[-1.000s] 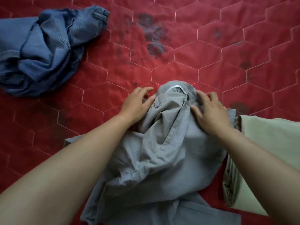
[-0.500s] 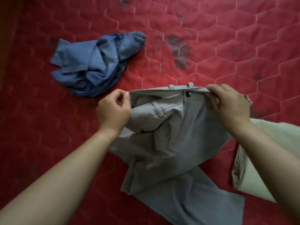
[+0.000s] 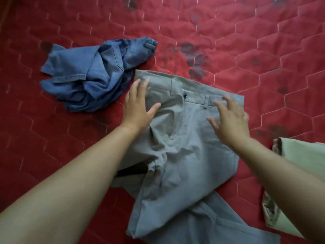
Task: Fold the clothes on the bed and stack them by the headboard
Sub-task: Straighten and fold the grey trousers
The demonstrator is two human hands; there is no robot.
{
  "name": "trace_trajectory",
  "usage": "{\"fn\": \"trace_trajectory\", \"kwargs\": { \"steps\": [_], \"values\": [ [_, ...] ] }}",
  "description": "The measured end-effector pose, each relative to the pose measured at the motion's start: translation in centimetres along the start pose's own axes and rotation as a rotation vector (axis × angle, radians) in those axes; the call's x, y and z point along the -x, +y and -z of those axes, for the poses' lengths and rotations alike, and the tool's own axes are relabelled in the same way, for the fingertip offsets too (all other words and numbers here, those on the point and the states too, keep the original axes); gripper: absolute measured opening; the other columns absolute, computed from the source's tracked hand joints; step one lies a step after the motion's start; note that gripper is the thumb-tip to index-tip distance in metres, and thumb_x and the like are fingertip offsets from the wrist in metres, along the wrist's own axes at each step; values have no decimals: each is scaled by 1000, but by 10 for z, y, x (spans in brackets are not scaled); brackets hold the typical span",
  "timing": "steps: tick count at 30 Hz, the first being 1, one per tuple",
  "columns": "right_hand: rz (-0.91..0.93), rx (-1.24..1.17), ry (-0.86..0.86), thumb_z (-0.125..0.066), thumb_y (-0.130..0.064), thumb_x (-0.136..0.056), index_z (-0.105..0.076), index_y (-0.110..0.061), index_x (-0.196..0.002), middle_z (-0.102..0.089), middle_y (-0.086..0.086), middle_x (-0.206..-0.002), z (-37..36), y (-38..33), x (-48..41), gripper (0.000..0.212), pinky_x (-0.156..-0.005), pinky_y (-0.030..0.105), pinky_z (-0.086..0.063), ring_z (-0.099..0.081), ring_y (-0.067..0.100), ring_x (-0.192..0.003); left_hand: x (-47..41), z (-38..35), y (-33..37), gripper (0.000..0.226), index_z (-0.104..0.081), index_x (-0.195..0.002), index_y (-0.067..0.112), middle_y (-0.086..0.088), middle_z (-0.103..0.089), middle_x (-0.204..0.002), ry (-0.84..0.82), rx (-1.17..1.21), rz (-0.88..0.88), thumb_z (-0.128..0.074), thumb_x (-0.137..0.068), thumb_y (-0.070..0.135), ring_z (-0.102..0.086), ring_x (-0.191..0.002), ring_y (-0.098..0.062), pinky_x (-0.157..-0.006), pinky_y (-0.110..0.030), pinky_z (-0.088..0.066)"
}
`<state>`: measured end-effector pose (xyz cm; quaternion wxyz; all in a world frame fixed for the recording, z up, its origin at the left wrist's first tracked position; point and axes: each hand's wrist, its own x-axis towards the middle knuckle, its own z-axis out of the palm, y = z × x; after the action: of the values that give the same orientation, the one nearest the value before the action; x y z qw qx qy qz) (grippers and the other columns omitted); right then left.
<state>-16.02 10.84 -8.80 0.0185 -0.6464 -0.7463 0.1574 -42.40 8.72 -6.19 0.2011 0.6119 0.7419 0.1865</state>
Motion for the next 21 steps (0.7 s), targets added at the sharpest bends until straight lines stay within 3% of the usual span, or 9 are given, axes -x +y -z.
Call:
{"fn": "trace_trajectory", "kwargs": {
  "steps": [3, 6, 8, 10, 13, 16, 19, 21],
  "values": [
    [-179, -56, -86, -54, -45, -89, -39, -26, -136, -14, 4, -152, -33, 8, 26, 54, -103, 57, -26, -13, 26, -139, 9, -23, -15, 73, -27, -145, 23, -17, -11, -152, 70, 17, 64, -66, -84, 25, -18, -140, -29, -113, -32, -17],
    [-387, -137, -90, -49, -50, -89, -29, -34, -141, 0, 3, -153, -50, 17, 38, 58, -102, 63, -24, -8, 31, -139, -1, -28, -31, 78, -16, -148, 25, -21, -19, -149, 156, 178, 204, -63, -86, 26, -30, -135, -32, -107, -28, -23],
    [-467, -156, -57, -47, -52, -89, -25, -36, -143, -2, 8, -153, -58, 16, 41, 61, -100, 62, -26, -12, 35, -136, -6, -34, -42, 87, -1, -149, 27, -20, -33, -146, 71, 261, 315, -62, -87, 32, -42, -128, -34, -101, -27, -28],
    [-492, -183, -4, -47, -53, -88, -23, -35, -144, -6, 12, -152, -64, 8, 44, 64, -100, 59, -29, -17, 36, -134, 1, -42, -50, 93, 5, -148, 27, -15, -35, -147, -46, 262, 352, -63, -86, 37, -43, -128, -35, -101, -30, -30],
    [-564, -223, 51, -49, -53, -87, -19, -34, -145, -9, 14, -151, -72, -5, 61, 68, -97, 59, -31, -20, 36, -132, 22, -52, -57, 82, -7, -148, 25, -10, -38, -146, -83, 261, 365, -60, -87, 38, -41, -129, -32, -102, -30, -30],
    [-609, -260, 70, -55, -46, -87, -22, -32, -145, -20, 19, -144, -78, -9, 96, 69, -93, 55, -37, -31, 39, -124, 47, -53, -51, 70, -19, -147, 20, -9, -44, -142, 16, 290, 376, -56, -90, 37, -45, -127, -30, -96, -21, -29],
    [-523, -360, 28, -57, -29, -89, -25, -23, -146, -36, 20, -127, -78, -5, 128, 65, -83, 45, -45, -51, 41, -102, 80, -45, -40, 61, -28, -143, 14, -12, -50, -137, 158, 286, 346, -53, -92, 35, -48, -122, -28, -88, -9, -28],
    [-462, -355, 3, -56, -24, -90, -30, -20, -144, -42, 19, -121, -70, -2, 140, 60, -79, 45, -45, -54, 42, -97, 108, -35, -32, 57, -32, -141, 12, -13, -54, -132, 204, 256, 400, -52, -93, 36, -51, -118, -29, -86, -9, -29]
  ]
}}
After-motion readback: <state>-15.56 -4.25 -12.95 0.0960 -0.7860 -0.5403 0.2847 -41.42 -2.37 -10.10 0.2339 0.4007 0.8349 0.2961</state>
